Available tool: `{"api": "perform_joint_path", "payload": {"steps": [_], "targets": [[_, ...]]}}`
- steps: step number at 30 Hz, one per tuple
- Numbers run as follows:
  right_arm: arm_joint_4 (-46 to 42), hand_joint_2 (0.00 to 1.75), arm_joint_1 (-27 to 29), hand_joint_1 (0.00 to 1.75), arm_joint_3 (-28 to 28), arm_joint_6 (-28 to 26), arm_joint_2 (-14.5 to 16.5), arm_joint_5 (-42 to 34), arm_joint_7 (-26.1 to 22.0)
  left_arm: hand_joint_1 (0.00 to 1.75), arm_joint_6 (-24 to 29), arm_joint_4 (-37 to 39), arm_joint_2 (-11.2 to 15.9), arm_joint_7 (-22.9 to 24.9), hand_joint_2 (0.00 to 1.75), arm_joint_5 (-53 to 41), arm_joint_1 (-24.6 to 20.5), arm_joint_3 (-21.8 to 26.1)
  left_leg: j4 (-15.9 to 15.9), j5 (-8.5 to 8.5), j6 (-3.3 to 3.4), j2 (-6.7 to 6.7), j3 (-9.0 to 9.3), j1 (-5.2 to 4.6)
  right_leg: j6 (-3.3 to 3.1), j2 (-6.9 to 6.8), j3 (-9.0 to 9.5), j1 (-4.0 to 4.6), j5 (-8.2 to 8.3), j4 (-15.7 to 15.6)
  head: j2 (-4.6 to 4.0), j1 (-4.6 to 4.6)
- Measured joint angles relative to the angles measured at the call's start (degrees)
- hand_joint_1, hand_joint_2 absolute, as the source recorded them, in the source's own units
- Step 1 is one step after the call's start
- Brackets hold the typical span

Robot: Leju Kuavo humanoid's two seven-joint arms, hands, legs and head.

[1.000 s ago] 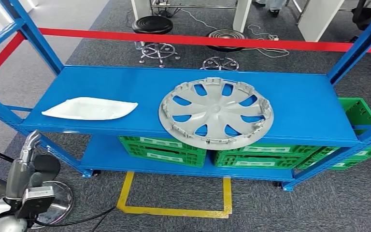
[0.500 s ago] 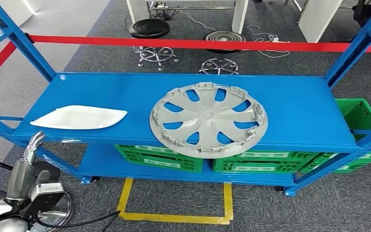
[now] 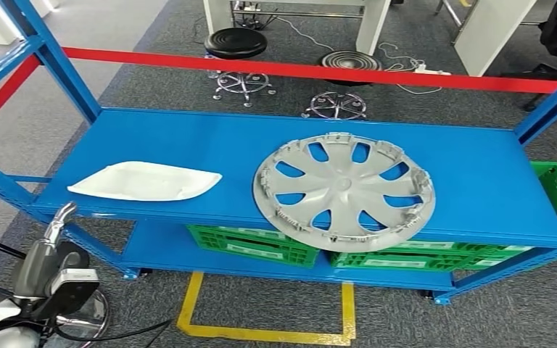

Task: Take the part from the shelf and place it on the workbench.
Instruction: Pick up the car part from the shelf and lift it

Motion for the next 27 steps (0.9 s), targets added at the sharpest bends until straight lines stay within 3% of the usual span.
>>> {"api": "perform_joint_path", "payload": {"steps": [1, 2, 4, 5, 7, 10, 12, 14, 15, 16, 17, 19, 21, 23, 27], "targets": [[0.0, 1.75, 0.1, 0.0, 0.0, 0.0, 0.0, 0.2, 0.1, 0.0, -0.2, 0.4, 0.0, 0.3, 0.0, -0.2, -0.1, -0.1, 0.0, -0.23, 0.11, -0.09, 0.3, -0.23, -0.29, 0.03, -0.36, 0.17, 1.57, -0.6, 0.0, 0.01], [0.0, 1.75, 0.1, 0.0, 0.0, 0.0, -0.1, 0.3, 0.2, 0.0, -0.4, 0.9, 0.0, 0.7, 0.0, -0.5, -0.2, -0.1, 0.0, -0.51, 0.16, -0.17, 0.73, -0.43, -0.74, 0.06, 0.45, 0.39, 4.12, -3.6, 0.0, 0.01], [0.0, 1.75, 0.0, 0.0, 0.0, 0.0, -0.3, 0.6, 0.3, 0.0, -0.6, 1.9, 0.0, 1.1, 0.0, -1.0, -0.6, -0.4, 0.1, -1.16, 0.04, -0.28, 1.44, -0.76, -1.95, 0.12, 3.49, 0.95, 8.6, -11.2, 0.0, -0.03], [0.1, 1.75, -0.1, 0.0, 0.0, 0.1, -0.4, 0.7, 0.3, 0.0, -0.7, 2.3, 0.0, 1.3, 0.0, -1.2, -0.8, -0.6, 0.1, -1.37, -0.14, -0.3, 1.59, -0.84, -2.39, 0.14, 4.68, 1.15, 9.59, -13.8, 0.01, -0.06], [0.1, 1.75, -0.1, 0.0, 0.1, 0.1, -0.5, 0.8, 0.4, 0.0, -0.7, 3.0, 0.0, 1.4, 0.0, -1.4, -1.1, -0.8, 0.0, -1.54, -0.62, -0.35, 1.62, -0.84, -2.76, 0.19, 5.62, 1.4, 9.57, -15.3, 0.01, -0.09], [0.2, 1.75, -0.1, 0.0, 0.1, 0.1, -0.5, 0.9, 0.4, 0.0, -0.7, 3.4, 0.1, 1.5, 0.0, -1.5, -1.4, -1.1, 0.9, -2.45, -1.6, -0.29, 1.57, -0.77, -3.15, 0.18, 6.3, 0.91, 9.69, -16.3, 0.01, -0.27], [0.2, 1.75, -0.2, 0.0, 0.1, 0.1, -0.5, 0.9, 0.4, 0.0, -0.7, 3.6, 0.2, 1.5, 0.0, -1.6, -1.6, -1.2, 5.8, -5.02, -2.57, -0.22, -0.71, -0.4, -3.47, 0.11, 6.91, 0.55, 9.62, -16.8, 0.0, -0.58], [0.2, 1.75, -0.3, 0.0, 0.1, 0.1, -0.5, 0.9, 0.5, 0.0, -0.7, 4.0, 0.3, 1.6, 0.0, -1.8, -1.7, -1.3, 13.2, -7.71, -3.43, -0.2, -4.81, 0.26, -3.6, 0.05, 7.24, 0.46, 9.34, -16.8, 0.0, -0.66], [0.3, 1.75, -0.3, 0.0, 0.1, 0.1, -0.5, 0.9, 0.6, 0.0, -0.6, 4.1, 0.4, 1.8, 0.0, -2.2, -1.7, -1.4, 15.3, -7.79, -3.74, -0.19, -6.22, 0.55, -3.56, 0.05, 7.43, 0.42, 9.18, -16.8, 0.0, -0.67], [0.3, 1.75, -0.2, 0.0, 0.1, 0.1, -0.5, 1.0, 0.7, 0.0, -0.5, 4.3, 0.4, 2.0, 0.0, -2.6, -1.7, -1.5, 15.3, -6.67, -3.97, -0.17, -6.66, 0.8, -3.46, 0.06, 7.69, 0.35, 9.0, -16.8, 0.0, -0.66], [0.3, 1.75, -0.2, 0.0, 0.1, 0.1, -0.5, 1.0, 0.9, 0.0, -0.4, 4.4, 0.4, 2.2, 0.0, -3.1, -1.7, -1.6, 13.2, -4.52, -4.13, -0.12, -6.0, 0.98, -3.31, 0.08, 8.01, 0.27, 8.81, -16.8, 0.0, -0.67], [0.4, 1.75, -0.2, 0.0, 0.1, 0.1, -0.5, 1.2, 1.2, 0.0, -0.1, 4.5, 0.5, 2.6, 0.0, -3.9, -1.9, -1.7, 5.9, 0.01, -4.16, 0.03, -3.02, 1.1, -2.79, 0.15, 8.55, 0.19, 8.37, -16.8, 0.0, -0.68], [0.4, 1.75, -0.3, 0.0, 0.1, 0.1, -0.5, 1.4, 1.4, 0.0, 0.2, 4.6, 0.5, 3.0, 0.87, -4.5, -2.3, -2.0, 0.8, 1.5, -3.54, 0.12, -0.97, 1.03, -2.32, 0.21, 8.54, 0.36, 8.0, -16.6, 0.0, -0.61], [0.4, 1.75, -0.3, 0.0, 0.1, 0.2, -0.5, 1.6, 1.7, 0.0, 0.4, 4.7, 0.5, 3.3, 1.75, -5.3, -2.6, -2.4, -0.3, 1.21, -2.86, 0.04, -0.63, 0.94, -2.39, 0.13, 8.21, 0.5, 7.88, -16.6, 0.0, -0.46], [0.4, 1.75, -0.3, 0.0, 0.1, 0.4, -0.5, 2.0, 2.2, 0.0, 1.2, 4.8, 0.8, 4.5, 1.75, -8.1, -3.4, -3.0, -0.3, 1.07, -2.27, -0.04, -0.6, 0.7, -2.31, 0.01, 8.49, 0.38, 8.02, -17.1, 0.0, -0.37]]}}
